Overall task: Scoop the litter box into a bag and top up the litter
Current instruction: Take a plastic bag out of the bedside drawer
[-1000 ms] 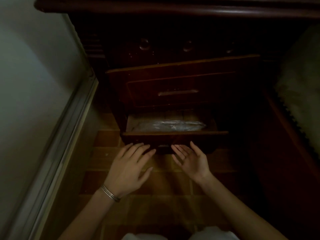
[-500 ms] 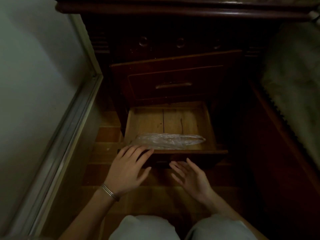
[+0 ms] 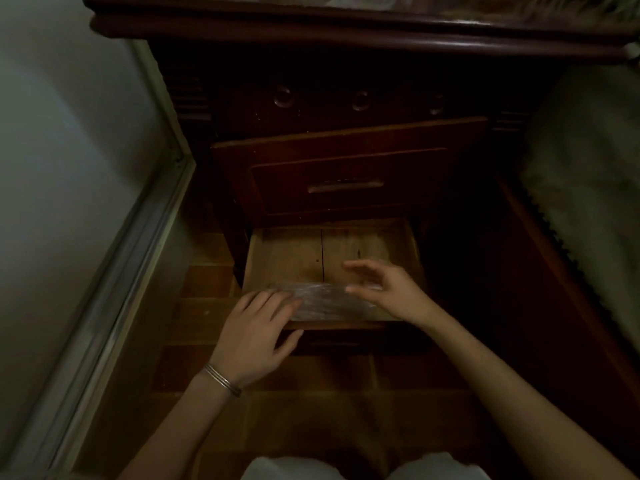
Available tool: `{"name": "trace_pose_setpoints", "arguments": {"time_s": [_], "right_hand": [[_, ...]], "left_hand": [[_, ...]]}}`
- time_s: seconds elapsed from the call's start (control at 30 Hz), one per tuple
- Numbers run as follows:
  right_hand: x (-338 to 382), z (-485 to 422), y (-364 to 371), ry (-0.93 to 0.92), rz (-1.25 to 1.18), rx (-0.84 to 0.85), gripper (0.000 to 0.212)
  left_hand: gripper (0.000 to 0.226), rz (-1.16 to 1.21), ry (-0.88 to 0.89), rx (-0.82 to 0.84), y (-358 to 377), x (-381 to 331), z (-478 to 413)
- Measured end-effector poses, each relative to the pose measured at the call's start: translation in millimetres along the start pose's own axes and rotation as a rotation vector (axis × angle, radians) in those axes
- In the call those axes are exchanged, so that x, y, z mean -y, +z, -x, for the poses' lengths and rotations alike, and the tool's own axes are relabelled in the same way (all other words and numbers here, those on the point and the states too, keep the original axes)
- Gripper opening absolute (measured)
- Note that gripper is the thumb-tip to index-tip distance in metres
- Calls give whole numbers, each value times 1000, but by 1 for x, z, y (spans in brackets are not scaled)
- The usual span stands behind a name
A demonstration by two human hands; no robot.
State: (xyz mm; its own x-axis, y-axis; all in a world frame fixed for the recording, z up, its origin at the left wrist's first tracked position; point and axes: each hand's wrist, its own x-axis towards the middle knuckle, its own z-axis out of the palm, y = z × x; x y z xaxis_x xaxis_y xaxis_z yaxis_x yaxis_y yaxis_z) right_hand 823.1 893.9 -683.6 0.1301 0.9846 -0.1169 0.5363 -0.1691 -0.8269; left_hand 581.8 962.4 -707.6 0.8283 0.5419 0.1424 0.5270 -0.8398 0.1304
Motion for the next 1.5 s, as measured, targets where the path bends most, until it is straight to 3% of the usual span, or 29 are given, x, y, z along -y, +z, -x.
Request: {"name": "trace_pose_setpoints", "arguments": {"time_s": [0.13,0.3,0.43,0.53,0.7,1.07,1.33,1.5], "right_hand": [[-25,-41,13,63,282,171,63],[-51,-66,32,128,325,313,70],[-62,-72,35,164,251,359,58],[-64,-72,34,213,140,344,39],[-51,-63,26,205,-72,205,30],[19,-6,-27,-87,124,-150,27],[34,103,-42,-80,223,-132,25],[-14,169,-19,80,281,9,28]], "left_hand": [[46,44,10,18,9,4,-2],[46,94,14,17,19,10,-1],[48,99,20,21,22,12,-1],[47,99,28,3,22,11,-1],[47,94,20,-22,19,9,0],[46,42,150,-63,-13,-14,21],[47,17,223,-29,-1,-36,68],[45,5,230,22,27,-39,84]]}}
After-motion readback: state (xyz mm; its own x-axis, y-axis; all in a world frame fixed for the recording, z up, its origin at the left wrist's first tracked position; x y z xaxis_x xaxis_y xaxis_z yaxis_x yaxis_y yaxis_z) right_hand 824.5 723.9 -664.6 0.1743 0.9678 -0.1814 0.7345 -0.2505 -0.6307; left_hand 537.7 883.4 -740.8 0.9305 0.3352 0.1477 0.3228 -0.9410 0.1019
